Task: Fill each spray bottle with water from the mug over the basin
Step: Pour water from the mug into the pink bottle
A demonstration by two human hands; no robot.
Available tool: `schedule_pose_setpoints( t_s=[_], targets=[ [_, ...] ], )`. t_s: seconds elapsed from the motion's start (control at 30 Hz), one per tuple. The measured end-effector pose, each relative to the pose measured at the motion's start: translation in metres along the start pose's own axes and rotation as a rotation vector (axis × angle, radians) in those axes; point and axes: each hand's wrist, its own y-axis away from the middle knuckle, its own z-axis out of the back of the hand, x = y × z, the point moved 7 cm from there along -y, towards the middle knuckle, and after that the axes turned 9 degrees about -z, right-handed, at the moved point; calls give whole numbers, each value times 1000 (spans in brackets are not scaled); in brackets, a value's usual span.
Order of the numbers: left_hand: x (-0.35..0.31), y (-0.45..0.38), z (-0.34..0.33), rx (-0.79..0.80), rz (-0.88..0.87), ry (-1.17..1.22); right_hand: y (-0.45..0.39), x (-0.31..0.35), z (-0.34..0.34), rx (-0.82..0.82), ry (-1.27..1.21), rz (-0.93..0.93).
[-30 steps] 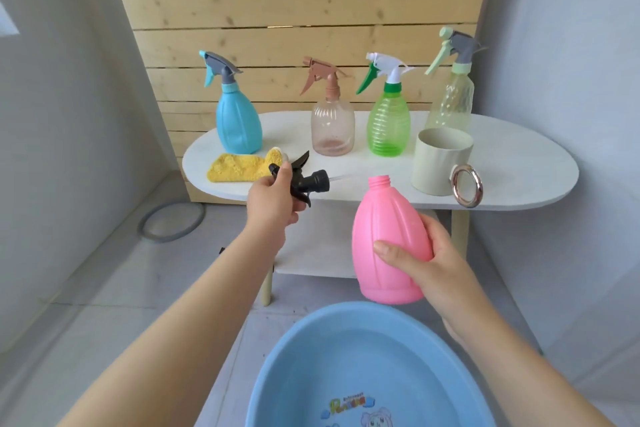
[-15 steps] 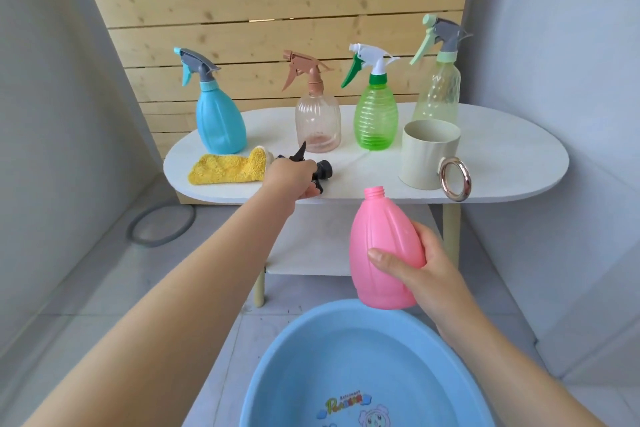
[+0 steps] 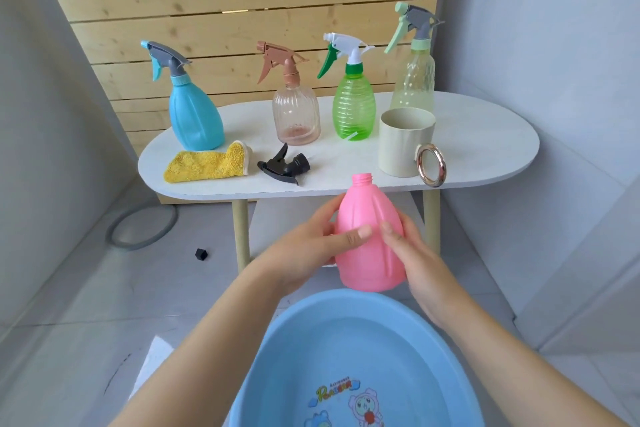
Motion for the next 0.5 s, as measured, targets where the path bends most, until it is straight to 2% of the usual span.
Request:
schedule_pose_setpoints(
  t_s=[0.1,0.17,0.23,0.33,0.4,0.5],
  targets=[
    [3,-1,-1,-91,-38,-56,-5,-8,-4,66,28,-51],
    [6,0,4,-191,-17,-48,-6,-4,-1,7,127,-65],
    [8,1,12,-279,-14,-56,-7,13,17,-222,186,9],
    [8,4,20,-370,-28,-125,-1,52,45,-629,246,282],
    [8,6,23,-422,-40,-157,-7,68,53,-758,320,369],
    [11,6,22,-453,-36,-201,-25,77,63,-865,413,338]
  ],
)
